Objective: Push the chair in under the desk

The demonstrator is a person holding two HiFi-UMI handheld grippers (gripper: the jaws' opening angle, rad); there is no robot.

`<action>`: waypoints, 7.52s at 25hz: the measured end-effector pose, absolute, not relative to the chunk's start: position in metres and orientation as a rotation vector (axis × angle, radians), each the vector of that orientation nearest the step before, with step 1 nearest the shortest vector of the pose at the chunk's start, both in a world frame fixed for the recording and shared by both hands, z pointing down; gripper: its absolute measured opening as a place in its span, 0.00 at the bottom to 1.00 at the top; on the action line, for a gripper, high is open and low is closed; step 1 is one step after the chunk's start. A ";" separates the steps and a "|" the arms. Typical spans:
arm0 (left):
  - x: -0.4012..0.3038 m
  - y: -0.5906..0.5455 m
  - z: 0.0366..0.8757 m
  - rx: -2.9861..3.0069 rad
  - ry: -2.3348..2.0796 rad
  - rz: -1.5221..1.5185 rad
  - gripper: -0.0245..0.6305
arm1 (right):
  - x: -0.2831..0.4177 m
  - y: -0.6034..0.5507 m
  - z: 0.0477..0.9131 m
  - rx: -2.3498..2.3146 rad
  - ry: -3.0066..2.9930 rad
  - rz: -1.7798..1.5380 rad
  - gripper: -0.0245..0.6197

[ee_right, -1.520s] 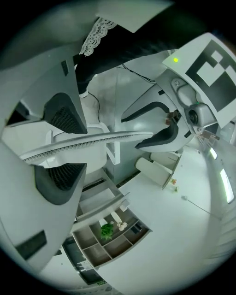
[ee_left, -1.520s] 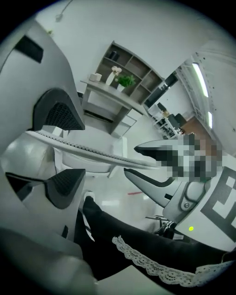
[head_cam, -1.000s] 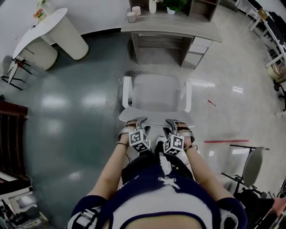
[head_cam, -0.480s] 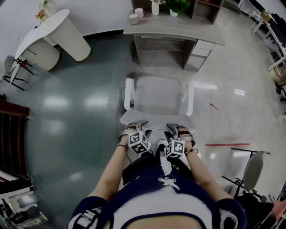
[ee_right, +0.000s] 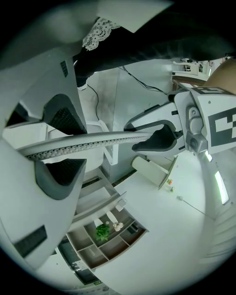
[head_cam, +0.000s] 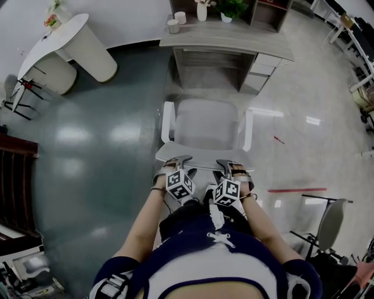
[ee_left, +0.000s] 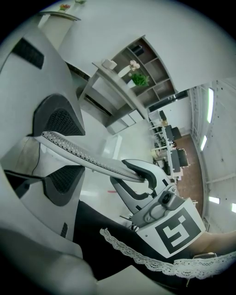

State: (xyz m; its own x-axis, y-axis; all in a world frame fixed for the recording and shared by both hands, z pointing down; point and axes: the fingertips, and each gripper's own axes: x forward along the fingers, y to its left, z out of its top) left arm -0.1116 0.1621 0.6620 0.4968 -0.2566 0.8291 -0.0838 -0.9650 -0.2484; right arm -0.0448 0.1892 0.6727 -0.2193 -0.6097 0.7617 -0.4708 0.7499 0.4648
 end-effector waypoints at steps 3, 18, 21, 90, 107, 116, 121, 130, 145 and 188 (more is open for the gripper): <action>-0.106 0.158 0.661 -2.566 0.296 -1.461 0.35 | -0.040 0.185 0.672 0.831 -1.869 -0.153 0.26; -0.077 0.137 0.663 -2.614 0.365 -1.508 0.36 | -0.008 0.160 0.673 0.801 -1.889 -0.122 0.29; -0.070 0.129 0.661 -2.619 0.381 -1.499 0.36 | -0.001 0.152 0.672 0.801 -1.886 -0.140 0.28; 0.001 -0.054 0.659 -2.607 0.305 -1.489 0.37 | 0.062 -0.025 0.678 0.697 -1.821 -0.240 0.16; 0.007 -0.092 0.659 -2.607 0.265 -1.450 0.37 | 0.066 -0.062 0.685 0.703 -1.809 -0.188 0.14; 0.012 -0.112 0.658 -2.605 0.247 -1.440 0.36 | 0.070 -0.083 0.687 0.709 -1.784 -0.178 0.13; 0.013 -0.122 0.657 -2.604 0.245 -1.428 0.36 | 0.072 -0.093 0.688 0.714 -1.766 -0.179 0.12; 0.016 -0.137 0.655 -2.595 0.248 -1.398 0.36 | 0.076 -0.111 0.687 0.711 -1.742 -0.184 0.11; 0.023 -0.155 0.653 -2.595 0.260 -1.387 0.36 | 0.084 -0.128 0.690 0.694 -1.734 -0.185 0.11; 0.051 -0.253 0.650 -2.593 0.302 -1.383 0.36 | 0.116 -0.231 0.693 0.661 -1.700 -0.209 0.09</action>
State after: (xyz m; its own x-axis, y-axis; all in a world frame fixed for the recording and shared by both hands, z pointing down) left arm 0.0513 -0.2526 0.6497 0.5449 -0.2656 0.7954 -0.0907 -0.9616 -0.2589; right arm 0.1155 -0.2312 0.6929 -0.0987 -0.5303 0.8420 -0.3108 0.8203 0.4802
